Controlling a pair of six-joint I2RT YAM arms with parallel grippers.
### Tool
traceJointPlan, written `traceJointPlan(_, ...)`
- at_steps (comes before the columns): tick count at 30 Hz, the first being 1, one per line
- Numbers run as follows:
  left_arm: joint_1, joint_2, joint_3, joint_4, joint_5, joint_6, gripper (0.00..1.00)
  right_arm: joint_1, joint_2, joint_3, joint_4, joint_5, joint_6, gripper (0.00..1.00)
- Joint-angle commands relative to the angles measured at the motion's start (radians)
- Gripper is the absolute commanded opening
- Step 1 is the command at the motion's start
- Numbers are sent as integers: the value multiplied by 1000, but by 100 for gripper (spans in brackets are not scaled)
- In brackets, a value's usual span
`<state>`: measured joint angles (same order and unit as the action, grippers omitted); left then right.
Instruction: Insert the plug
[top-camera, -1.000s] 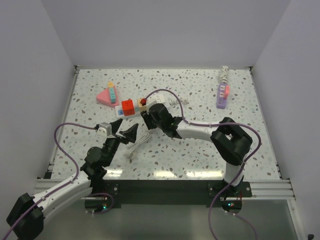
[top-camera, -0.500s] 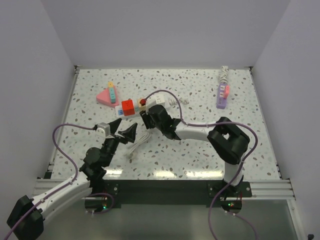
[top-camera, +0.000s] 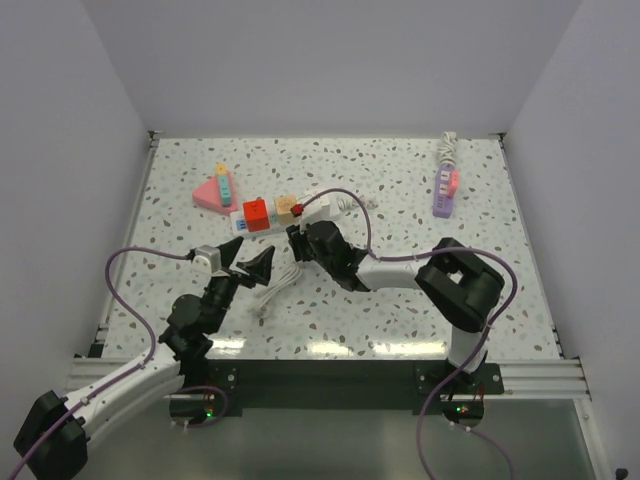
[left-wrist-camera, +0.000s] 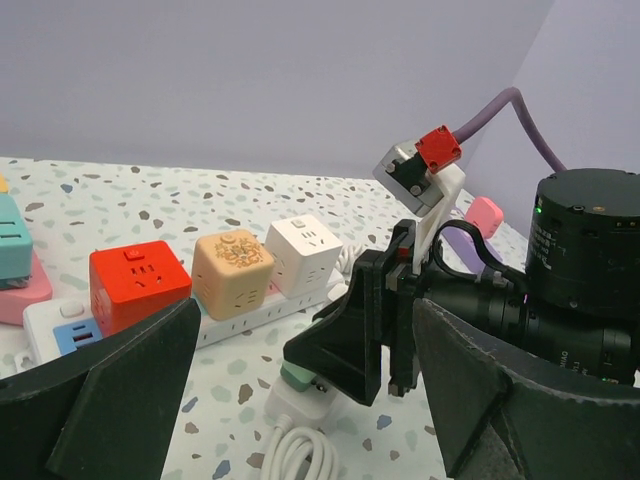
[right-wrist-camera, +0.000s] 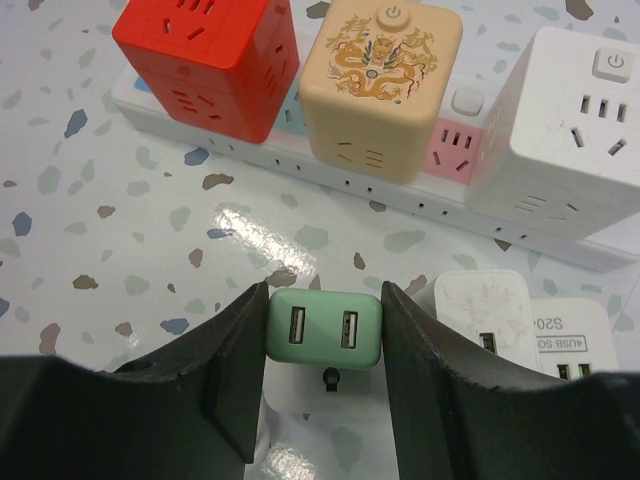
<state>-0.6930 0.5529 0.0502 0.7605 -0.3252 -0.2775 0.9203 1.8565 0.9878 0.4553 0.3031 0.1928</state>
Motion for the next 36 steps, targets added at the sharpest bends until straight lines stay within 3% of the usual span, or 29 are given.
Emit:
traceJointPlan(1, 10, -7, -96, 2, 3, 1, 93, -1, 73, -66, -162, 27, 46, 0)
traceJointPlan(19, 16, -56, -98, -39, -8, 4, 93, 71, 165, -166, -101, 87, 125, 0)
traceJointPlan(31, 20, -31, -75, -52, -43, 6, 95, 72, 106, -54, -171, 79, 68, 0)
traceJointPlan(33, 20, -33, -66, -67, -66, 4, 96, 71, 96, -20, -185, 80, 51, 4)
traceJointPlan(35, 21, -36, -59, -78, -87, 4, 96, 71, 76, 0, -187, 87, 39, 18)
traceJointPlan(36, 21, -34, -58, -88, -92, 3, 97, 71, 69, 20, -190, 85, 31, 30)
